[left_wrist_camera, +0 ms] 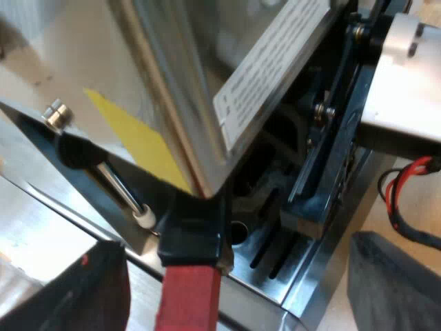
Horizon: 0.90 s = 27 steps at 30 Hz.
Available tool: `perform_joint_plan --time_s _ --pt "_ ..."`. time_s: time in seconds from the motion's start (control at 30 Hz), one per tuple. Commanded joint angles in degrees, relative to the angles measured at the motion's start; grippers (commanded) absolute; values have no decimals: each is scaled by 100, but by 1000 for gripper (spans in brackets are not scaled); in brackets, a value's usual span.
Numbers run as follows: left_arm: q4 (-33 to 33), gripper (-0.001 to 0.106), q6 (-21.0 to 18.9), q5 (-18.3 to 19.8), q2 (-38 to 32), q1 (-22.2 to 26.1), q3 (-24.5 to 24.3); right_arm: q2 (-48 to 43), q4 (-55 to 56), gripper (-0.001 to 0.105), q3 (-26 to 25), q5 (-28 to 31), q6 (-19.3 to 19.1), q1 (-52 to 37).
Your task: Put the handle in the coffee machine
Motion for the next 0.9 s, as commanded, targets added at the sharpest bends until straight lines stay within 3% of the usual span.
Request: perform_joint_plan --time_s 0.03,0.17,0.27,0.37,0.53,0.67,0.73,0.9 --pt "135 67 -153 -175 -213 8 -177 -442 -551 36 -145 71 -28 -61" --pt "273 67 -375 -343 -256 8 -378 -442 -551 36 -145 71 -28 -61" --pt "260 64 -712 -760 -256 8 -488 -442 -551 36 -145 71 -28 -61" --pt "-28 48 -875 -1265 -243 8 -491 -442 -551 36 -145 71 -28 -61" --pt "-522 1 -888 -1392 0 8 -491 -442 -551 36 -145 71 -28 -61" --pt "-644 1 -905 -1391 357 8 -491 -442 -551 36 -145 71 -28 -61" --pt "-645 1 -875 -1445 880 8 -504 -442 -551 36 -145 71 -28 -61" --pt "-666 1 -524 -1757 1543 8 -504 -442 -551 36 -145 71 -28 -61"
